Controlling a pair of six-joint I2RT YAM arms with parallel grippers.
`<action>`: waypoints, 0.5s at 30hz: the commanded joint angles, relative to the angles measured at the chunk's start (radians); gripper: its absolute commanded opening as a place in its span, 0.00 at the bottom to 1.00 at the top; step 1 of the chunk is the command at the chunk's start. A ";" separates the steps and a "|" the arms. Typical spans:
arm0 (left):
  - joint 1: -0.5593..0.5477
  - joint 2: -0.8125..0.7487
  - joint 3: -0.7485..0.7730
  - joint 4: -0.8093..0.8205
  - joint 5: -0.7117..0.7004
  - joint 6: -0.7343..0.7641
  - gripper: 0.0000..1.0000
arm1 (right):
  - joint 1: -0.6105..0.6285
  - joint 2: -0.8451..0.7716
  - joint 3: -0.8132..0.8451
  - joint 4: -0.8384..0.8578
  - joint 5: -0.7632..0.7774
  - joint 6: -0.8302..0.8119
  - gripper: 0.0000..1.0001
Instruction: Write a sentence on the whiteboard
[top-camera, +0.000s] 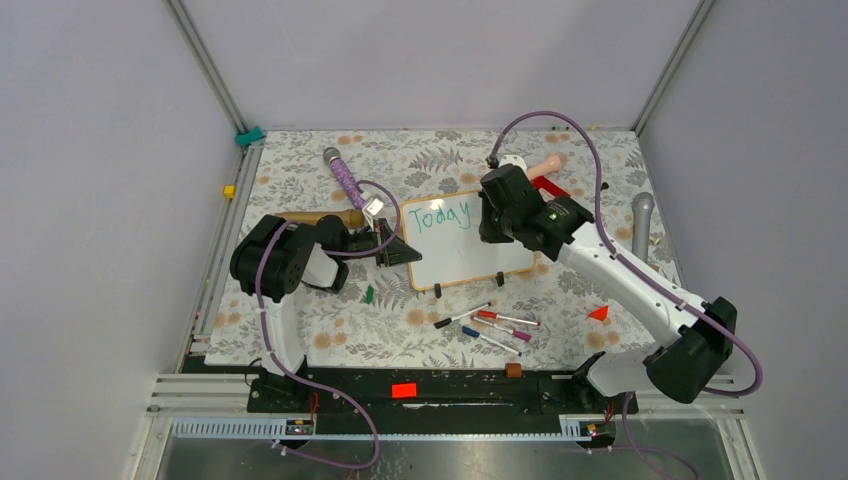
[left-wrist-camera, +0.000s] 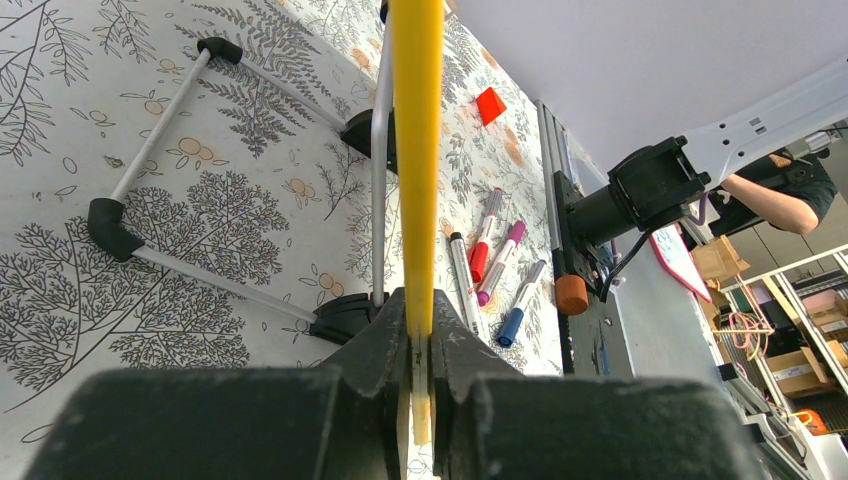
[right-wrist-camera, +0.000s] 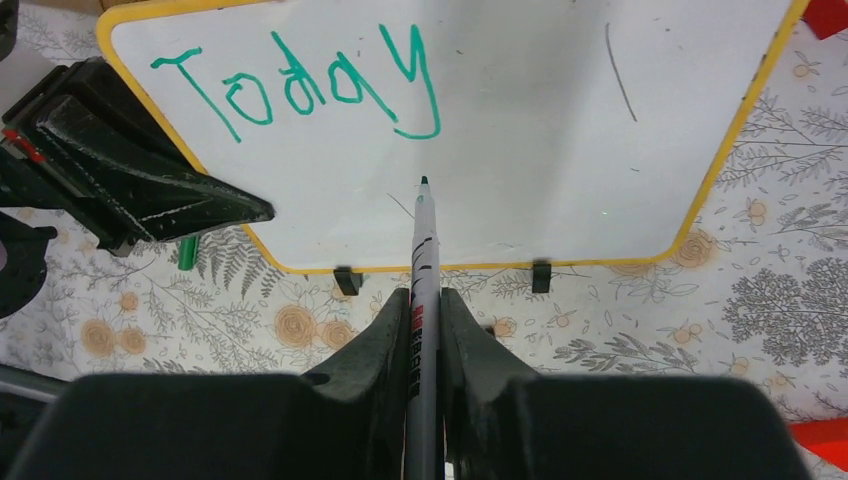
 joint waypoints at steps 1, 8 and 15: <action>0.002 -0.025 0.003 0.079 0.057 0.013 0.00 | -0.014 -0.023 -0.025 0.018 0.058 -0.008 0.00; 0.002 -0.021 0.012 0.079 0.064 0.022 0.00 | -0.017 -0.046 -0.018 0.019 0.100 -0.042 0.00; 0.000 0.014 0.043 0.079 0.094 0.021 0.00 | -0.017 -0.093 -0.030 0.017 0.140 -0.079 0.00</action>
